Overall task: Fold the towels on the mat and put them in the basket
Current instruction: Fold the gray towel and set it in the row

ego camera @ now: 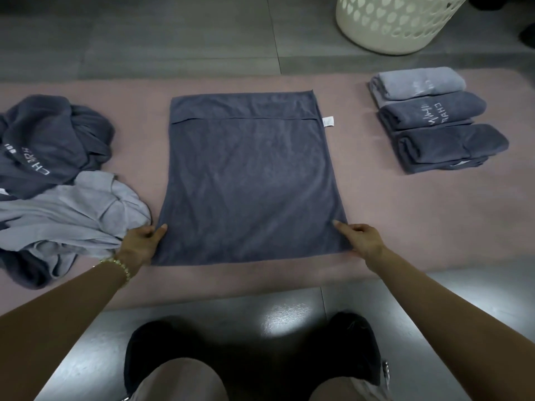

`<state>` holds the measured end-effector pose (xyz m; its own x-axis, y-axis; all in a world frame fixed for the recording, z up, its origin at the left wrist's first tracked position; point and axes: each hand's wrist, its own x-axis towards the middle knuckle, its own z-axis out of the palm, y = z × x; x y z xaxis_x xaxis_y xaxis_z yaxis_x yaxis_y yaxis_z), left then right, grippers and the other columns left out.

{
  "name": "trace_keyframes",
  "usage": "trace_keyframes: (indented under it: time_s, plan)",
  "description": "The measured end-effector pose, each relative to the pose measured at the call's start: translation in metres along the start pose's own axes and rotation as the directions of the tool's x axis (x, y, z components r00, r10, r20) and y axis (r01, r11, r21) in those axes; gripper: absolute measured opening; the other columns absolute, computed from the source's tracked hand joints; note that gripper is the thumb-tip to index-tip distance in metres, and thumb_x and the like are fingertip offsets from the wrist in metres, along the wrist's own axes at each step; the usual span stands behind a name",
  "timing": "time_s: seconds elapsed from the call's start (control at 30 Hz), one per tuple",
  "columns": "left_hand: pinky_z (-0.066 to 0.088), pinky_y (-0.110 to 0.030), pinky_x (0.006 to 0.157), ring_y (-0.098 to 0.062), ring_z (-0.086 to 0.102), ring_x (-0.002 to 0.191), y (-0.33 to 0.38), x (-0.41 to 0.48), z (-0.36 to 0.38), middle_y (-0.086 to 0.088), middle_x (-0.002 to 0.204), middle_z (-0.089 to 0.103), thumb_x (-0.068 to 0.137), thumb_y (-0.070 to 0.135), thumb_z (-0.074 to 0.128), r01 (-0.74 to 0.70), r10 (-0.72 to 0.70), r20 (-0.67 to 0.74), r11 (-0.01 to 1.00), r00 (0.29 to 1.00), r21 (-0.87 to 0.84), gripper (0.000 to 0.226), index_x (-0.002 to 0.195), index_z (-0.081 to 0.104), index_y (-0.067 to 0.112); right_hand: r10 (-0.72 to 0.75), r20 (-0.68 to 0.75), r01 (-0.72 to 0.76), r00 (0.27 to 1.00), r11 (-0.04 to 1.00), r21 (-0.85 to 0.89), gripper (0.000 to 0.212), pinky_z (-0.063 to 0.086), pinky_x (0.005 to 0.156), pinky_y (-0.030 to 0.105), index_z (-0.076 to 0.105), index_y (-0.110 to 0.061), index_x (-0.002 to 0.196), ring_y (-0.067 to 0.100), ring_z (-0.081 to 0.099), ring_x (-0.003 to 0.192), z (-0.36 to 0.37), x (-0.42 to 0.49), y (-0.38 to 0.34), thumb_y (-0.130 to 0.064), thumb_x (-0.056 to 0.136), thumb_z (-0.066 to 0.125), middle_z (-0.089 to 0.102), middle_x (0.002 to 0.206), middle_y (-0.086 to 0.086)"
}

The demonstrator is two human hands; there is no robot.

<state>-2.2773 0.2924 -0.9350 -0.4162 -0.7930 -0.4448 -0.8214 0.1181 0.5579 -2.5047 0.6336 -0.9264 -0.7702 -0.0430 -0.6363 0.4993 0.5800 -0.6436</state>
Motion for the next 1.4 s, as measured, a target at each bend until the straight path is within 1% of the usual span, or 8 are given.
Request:
trace_keyframes:
  time_s: [0.2, 0.37, 0.5, 0.57, 0.67, 0.83, 1.13, 1.4]
  plan:
    - [0.046, -0.037, 0.088, -0.028, 0.059, 0.095, -0.004, 0.0, 0.0, -0.014, 0.099, 0.063, 0.097, 0.024, 0.05, 0.149, -0.128, 0.115, 0.967, 0.985, -0.205, 0.032, 0.099, 0.064, -0.004, 0.081, 0.068, -0.085, 0.994, 0.995, 0.059, 0.015, 0.046, 0.054, 0.024, 0.055, -0.01, 0.08, 0.019, 0.053, 0.07, -0.007, 0.005, -0.009, -0.019, 0.089, 0.064, 0.059, 0.097, 0.011]
    - [0.054, -0.021, 0.052, -0.008, 0.064, 0.051, 0.031, 0.012, -0.03, 0.0, 0.061, 0.069, 0.095, 0.014, 0.048, 0.446, -0.127, 0.509, 0.685, 0.852, -0.576, 0.018, 0.085, 0.062, 0.008, 0.127, 0.262, -0.213, 0.957, 0.919, 0.332, 0.009, 0.05, 0.045, 0.015, 0.061, -0.015, 0.088, 0.011, 0.059, 0.067, -0.016, 0.009, -0.051, -0.022, 0.092, 0.058, 0.069, 0.067, -0.003]
    - [0.054, -0.021, 0.048, -0.008, 0.066, 0.053, 0.073, 0.04, -0.062, 0.0, 0.067, 0.07, 0.028, 0.02, 0.096, 0.404, 0.037, 0.48, 0.484, 0.877, -0.776, 0.059, 0.08, 0.069, 0.012, -0.069, 0.25, -0.093, 0.966, 0.809, 0.581, 0.018, 0.054, 0.053, 0.015, 0.06, -0.018, 0.09, 0.003, 0.067, 0.057, -0.004, 0.019, -0.122, -0.027, 0.098, 0.047, 0.071, 0.063, -0.007]
    - [0.057, -0.026, 0.07, -0.01, 0.069, 0.07, 0.099, 0.049, -0.065, 0.001, 0.092, 0.068, 0.075, 0.031, 0.076, 0.29, 0.083, 0.356, 0.427, 0.931, -0.856, 0.025, 0.095, 0.066, 0.019, -0.16, 0.237, -0.038, 0.958, 0.751, 0.659, 0.026, 0.056, 0.065, 0.019, 0.059, -0.022, 0.094, 0.004, 0.069, 0.067, 0.002, 0.027, -0.148, -0.035, 0.1, 0.037, 0.073, 0.074, -0.008]
    - [0.042, -0.03, 0.089, -0.014, 0.056, 0.1, 0.114, 0.067, -0.051, -0.001, 0.124, 0.051, 0.101, 0.04, 0.031, 0.169, 0.015, 0.221, 0.592, 0.975, -0.788, 0.04, 0.133, 0.044, 0.02, -0.172, 0.172, 0.077, 0.97, 0.887, 0.455, 0.027, 0.047, 0.072, 0.023, 0.058, -0.019, 0.1, 0.011, 0.059, 0.081, 0.017, 0.045, -0.157, -0.037, 0.1, 0.039, 0.064, 0.095, -0.003]
    - [0.037, -0.037, 0.103, -0.031, 0.048, 0.121, 0.098, 0.101, -0.024, -0.015, 0.139, 0.045, 0.093, 0.038, 0.053, 0.076, -0.082, 0.0, 0.926, 0.997, -0.369, 0.061, 0.141, 0.032, 0.006, -0.237, -0.023, 0.238, 0.971, 0.968, 0.077, 0.037, 0.038, 0.083, 0.027, 0.057, -0.001, 0.12, 0.023, 0.053, 0.103, 0.039, 0.08, -0.139, -0.023, 0.09, 0.062, 0.057, 0.115, 0.009]
    - [0.04, -0.04, 0.096, -0.036, 0.051, 0.117, 0.133, 0.162, 0.0, -0.018, 0.127, 0.054, 0.087, 0.046, 0.059, 0.114, -0.108, 0.041, 0.974, 0.993, -0.198, 0.064, 0.127, 0.049, -0.003, -0.204, -0.006, 0.203, 0.979, 0.976, -0.074, 0.078, 0.034, 0.111, 0.039, 0.031, -0.006, 0.144, 0.031, 0.041, 0.131, 0.047, 0.138, -0.169, -0.034, 0.083, 0.07, 0.038, 0.147, 0.011]
    - [0.043, -0.029, 0.081, -0.019, 0.059, 0.087, 0.168, 0.167, 0.018, -0.005, 0.107, 0.061, 0.089, 0.037, 0.061, 0.159, -0.045, 0.237, 0.857, 0.97, -0.489, 0.035, 0.112, 0.056, 0.012, -0.199, -0.017, 0.198, 0.98, 0.979, -0.04, 0.048, 0.043, 0.081, 0.03, 0.056, 0.0, 0.121, 0.024, 0.056, 0.096, 0.073, 0.162, -0.19, -0.027, 0.084, 0.07, 0.061, 0.118, 0.012]
